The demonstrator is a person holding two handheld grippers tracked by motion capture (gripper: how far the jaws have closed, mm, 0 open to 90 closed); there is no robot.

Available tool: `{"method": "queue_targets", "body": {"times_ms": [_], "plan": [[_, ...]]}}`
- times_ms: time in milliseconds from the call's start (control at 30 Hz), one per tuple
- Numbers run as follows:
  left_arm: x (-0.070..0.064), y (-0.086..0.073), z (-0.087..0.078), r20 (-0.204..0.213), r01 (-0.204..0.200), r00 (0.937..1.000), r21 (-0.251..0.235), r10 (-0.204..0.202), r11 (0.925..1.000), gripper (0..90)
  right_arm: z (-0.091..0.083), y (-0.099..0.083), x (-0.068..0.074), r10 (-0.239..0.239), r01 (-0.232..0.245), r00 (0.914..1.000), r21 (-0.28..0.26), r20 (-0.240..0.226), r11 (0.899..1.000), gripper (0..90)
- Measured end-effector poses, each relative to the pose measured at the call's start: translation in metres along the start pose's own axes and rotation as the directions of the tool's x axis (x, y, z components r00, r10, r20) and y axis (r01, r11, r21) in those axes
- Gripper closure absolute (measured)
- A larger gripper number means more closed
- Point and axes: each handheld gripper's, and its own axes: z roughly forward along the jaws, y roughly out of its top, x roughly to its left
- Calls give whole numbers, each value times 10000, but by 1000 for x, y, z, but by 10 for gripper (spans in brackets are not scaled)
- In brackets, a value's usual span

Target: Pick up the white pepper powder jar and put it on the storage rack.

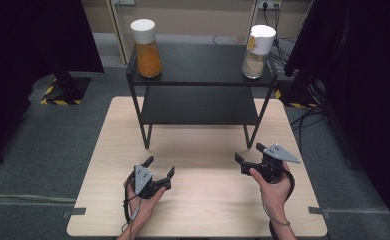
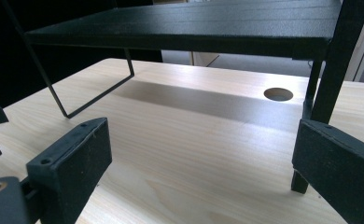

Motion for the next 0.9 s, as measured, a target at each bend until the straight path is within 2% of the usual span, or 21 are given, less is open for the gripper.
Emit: {"method": "queue_targets", "body": {"times_ms": [200,700,900], "plan": [[0,0,0,3,1,10000,1,-1,10000,127,0,-7,0,-119,118,9999,136,54,9998,48],[0,0,0,-2,-15,10000,-11,15,10000,127,3,-32,1,-32,26,10000,769,80,9970,48],[0,0,0,-3,-12,10000,-16,12,10000,127,4,-41,3,-24,17,10000,860,84,9963,48]]}}
